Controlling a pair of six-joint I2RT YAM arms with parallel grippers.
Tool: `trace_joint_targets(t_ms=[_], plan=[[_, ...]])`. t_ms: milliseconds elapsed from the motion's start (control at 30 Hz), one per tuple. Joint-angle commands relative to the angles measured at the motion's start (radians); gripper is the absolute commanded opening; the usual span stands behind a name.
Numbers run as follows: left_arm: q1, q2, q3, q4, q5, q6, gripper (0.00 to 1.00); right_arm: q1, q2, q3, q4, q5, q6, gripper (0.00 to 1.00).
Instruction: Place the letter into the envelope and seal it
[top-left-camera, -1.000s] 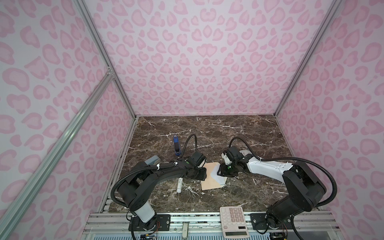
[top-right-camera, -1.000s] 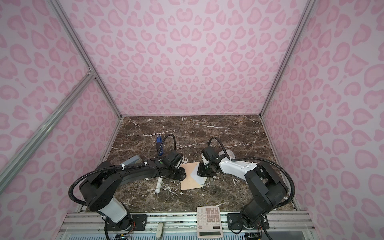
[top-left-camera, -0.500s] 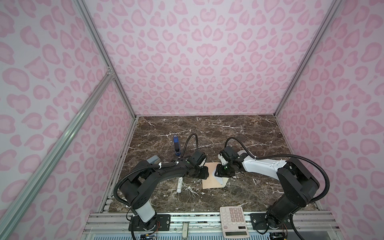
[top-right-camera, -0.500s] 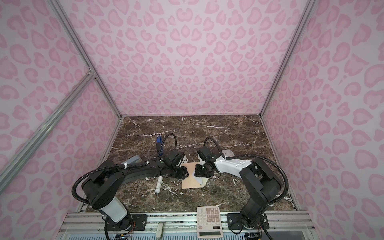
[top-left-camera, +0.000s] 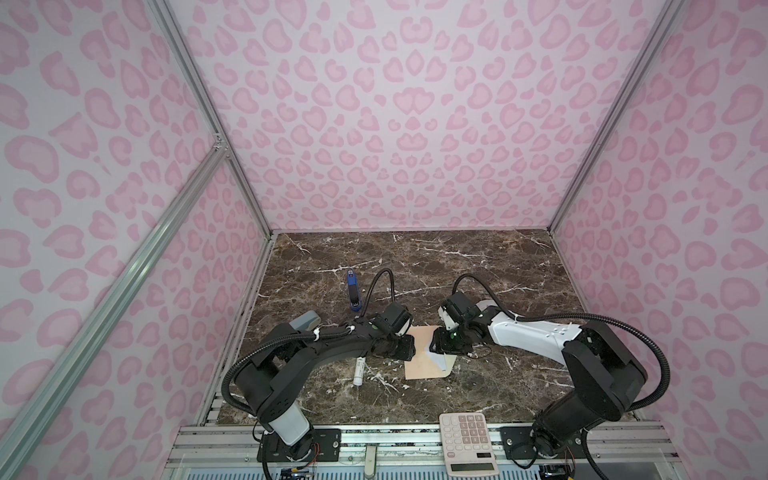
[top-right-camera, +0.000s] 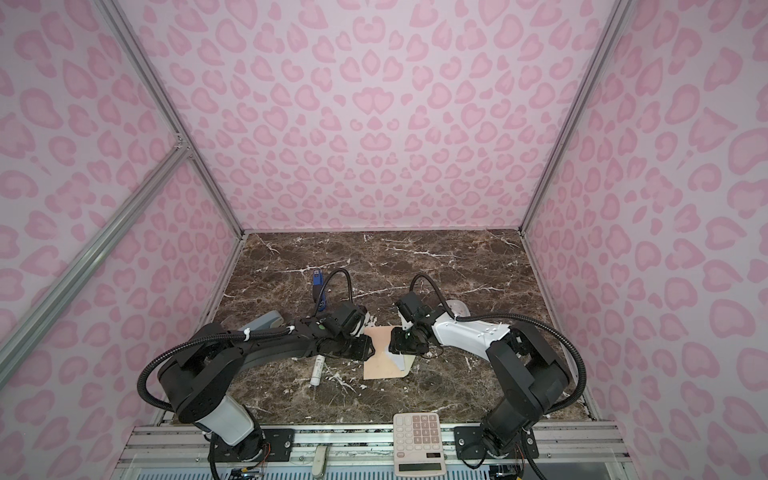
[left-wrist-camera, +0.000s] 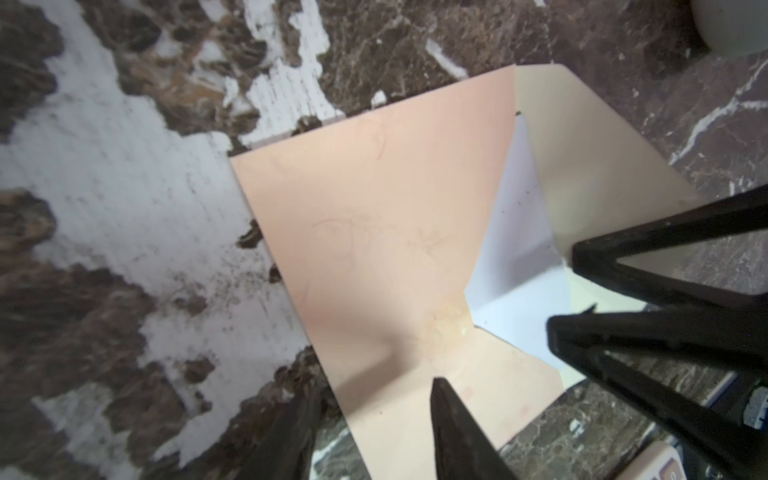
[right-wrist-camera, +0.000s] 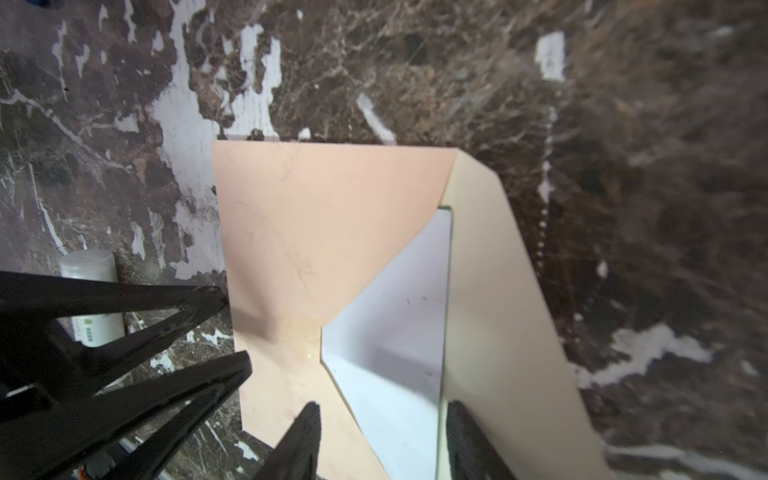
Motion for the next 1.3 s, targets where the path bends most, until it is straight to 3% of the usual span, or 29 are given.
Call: trace_joint_targets(t_ms=[0,433,1267], plan=[[0.000,0.004,-0.008,-0.091,-0.029,-0.003,0.47,-0.001,0.000,-0.003,-0.023,0.016,0.000,0.51],[-0.012,0.020,-0.021,-0.067,0.003,-0.015,0.44,-0.007,0.013,-0.053,0.058,-0.063,0.076,0.49],[-0.026,0.020,-0.026,-0.064,0.005,-0.023,0.43,0.002,0.008,-0.034,0.076,-0.093,0.115,0.49]])
